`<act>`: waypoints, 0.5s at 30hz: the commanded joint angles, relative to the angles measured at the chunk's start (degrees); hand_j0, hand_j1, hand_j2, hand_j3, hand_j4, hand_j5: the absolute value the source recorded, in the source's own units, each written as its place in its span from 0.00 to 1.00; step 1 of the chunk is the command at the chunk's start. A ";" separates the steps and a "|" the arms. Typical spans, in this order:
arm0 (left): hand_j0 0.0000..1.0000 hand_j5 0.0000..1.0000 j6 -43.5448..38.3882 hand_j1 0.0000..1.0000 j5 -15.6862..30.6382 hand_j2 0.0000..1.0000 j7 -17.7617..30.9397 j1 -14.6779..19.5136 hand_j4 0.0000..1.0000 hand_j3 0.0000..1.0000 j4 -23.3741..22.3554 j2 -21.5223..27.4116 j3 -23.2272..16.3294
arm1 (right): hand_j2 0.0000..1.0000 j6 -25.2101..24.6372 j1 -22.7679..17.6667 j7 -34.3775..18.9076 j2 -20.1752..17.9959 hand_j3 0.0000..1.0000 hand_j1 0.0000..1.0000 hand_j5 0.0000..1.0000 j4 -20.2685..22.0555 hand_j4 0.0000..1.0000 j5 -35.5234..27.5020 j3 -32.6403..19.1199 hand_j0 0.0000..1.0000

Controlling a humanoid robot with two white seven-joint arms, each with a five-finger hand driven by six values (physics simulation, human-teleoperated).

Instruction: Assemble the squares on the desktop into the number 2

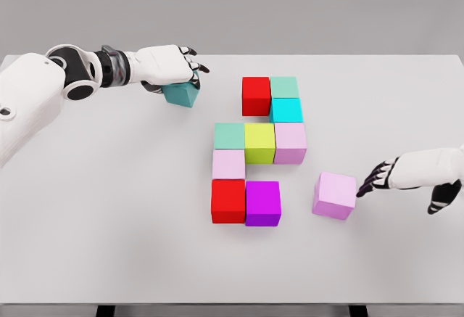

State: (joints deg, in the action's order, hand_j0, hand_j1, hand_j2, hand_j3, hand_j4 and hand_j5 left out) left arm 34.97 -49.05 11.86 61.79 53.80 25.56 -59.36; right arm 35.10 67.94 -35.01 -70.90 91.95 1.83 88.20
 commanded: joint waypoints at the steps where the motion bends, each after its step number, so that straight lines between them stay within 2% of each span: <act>1: 1.00 1.00 0.03 1.00 0.62 1.00 0.35 0.00 1.00 1.00 -0.01 0.02 0.12 | 1.00 -0.10 0.00 0.01 0.58 1.00 1.00 1.00 -0.28 1.00 -0.25 -0.05 1.00; 7: 1.00 1.00 0.03 1.00 0.71 1.00 0.35 -0.09 1.00 1.00 -0.10 0.10 0.12 | 1.00 -0.10 0.00 0.01 2.43 1.00 1.00 1.00 -4.32 1.00 -0.34 -0.05 1.00; 15: 1.00 1.00 0.03 1.00 1.15 1.00 0.09 0.00 1.00 1.00 -1.16 0.10 0.21 | 1.00 -0.10 0.00 0.01 3.04 1.00 1.00 1.00 -4.41 1.00 -0.34 -0.14 1.00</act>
State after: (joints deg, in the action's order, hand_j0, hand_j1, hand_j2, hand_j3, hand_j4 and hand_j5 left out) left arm 35.00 -48.35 11.79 61.79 52.92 25.64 -59.23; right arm 35.11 67.94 -35.01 -68.05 87.64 1.77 88.14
